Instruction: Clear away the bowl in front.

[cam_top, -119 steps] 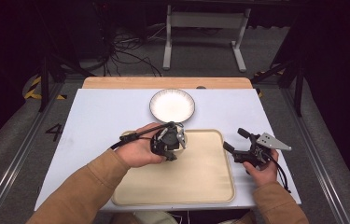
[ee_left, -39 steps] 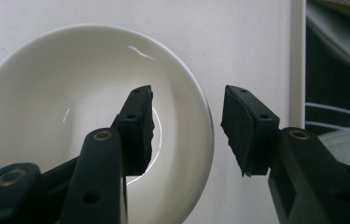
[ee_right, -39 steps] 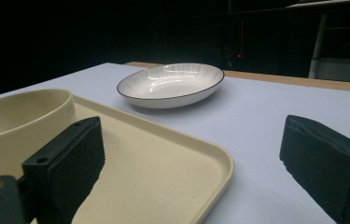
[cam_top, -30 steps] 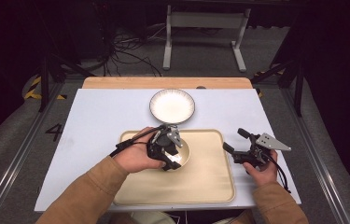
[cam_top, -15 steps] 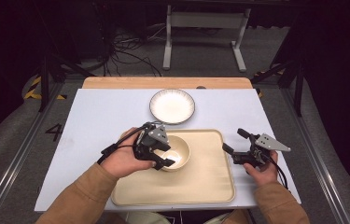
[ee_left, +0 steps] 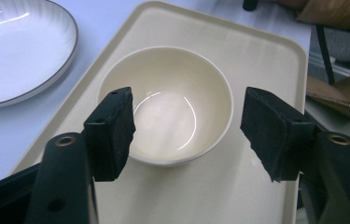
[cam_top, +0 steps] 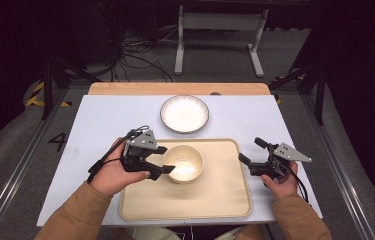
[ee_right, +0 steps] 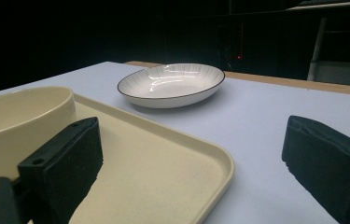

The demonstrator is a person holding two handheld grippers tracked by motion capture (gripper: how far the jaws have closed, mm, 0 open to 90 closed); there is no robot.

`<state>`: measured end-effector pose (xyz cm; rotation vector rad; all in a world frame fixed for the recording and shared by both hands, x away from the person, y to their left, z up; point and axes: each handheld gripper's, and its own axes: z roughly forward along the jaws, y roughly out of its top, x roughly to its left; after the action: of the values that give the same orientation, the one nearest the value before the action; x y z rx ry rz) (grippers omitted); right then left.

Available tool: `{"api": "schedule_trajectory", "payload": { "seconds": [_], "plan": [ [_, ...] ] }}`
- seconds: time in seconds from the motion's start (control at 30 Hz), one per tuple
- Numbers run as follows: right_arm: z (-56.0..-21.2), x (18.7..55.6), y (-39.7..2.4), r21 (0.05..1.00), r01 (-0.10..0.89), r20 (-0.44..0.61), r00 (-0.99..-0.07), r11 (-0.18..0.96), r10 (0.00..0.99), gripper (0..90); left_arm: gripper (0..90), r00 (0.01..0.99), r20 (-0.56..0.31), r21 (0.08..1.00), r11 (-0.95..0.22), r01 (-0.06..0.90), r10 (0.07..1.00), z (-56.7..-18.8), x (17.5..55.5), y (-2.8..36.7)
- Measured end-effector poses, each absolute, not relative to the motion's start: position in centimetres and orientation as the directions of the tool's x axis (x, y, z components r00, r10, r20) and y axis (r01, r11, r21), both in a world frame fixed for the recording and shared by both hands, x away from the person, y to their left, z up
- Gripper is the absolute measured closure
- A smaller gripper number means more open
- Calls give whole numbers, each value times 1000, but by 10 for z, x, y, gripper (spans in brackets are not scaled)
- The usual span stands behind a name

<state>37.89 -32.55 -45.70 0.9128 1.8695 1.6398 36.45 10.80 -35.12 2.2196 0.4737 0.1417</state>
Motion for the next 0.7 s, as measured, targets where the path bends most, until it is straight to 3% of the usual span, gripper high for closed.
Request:
{"api": "schedule_trajectory", "payload": {
  "seconds": [0.43,0.7],
  "plan": [
    [-457,378,-325,986,158,62,-661,58,748,44,171,875,-65,854,-426,297,480,-365,365,144],
    [-457,378,-325,987,151,56,-661,59,749,44,186,830,-107,903,-296,312,548,-384,364,168]
  ]
}}
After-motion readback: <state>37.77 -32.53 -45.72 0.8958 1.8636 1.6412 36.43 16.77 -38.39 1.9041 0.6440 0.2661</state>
